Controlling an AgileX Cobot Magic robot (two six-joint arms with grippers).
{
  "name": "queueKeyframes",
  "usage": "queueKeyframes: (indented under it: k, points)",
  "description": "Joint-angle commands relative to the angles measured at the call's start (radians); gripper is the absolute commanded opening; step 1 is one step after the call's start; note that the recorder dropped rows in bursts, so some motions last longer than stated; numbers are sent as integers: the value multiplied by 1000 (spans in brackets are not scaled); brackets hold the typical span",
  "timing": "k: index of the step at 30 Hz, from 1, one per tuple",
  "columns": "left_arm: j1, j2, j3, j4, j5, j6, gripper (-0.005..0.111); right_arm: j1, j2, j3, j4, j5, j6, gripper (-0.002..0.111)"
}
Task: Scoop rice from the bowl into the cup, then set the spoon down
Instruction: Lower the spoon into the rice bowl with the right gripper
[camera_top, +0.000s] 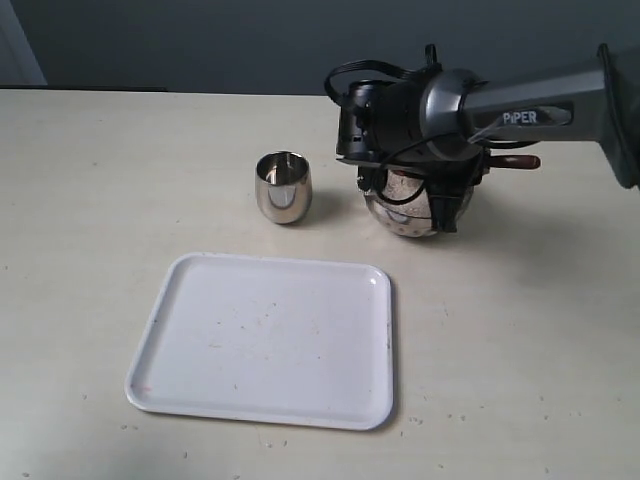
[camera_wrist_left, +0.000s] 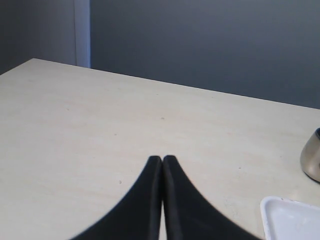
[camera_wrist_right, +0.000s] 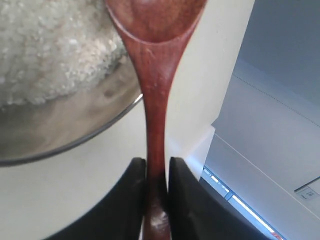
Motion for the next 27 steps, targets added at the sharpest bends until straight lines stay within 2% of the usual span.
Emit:
queueKeyframes:
  k: [1,15,27]
  points:
    - [2,-5,1,1,-8,0,1,2,37,-20,0,0,7,-1]
    - [2,-5,1,1,-8,0,1,6,65,-20,-11,-90,-20,-1]
    - [2,-5,1,1,-8,0,1,6,36,-20,96,-117,-99,-1]
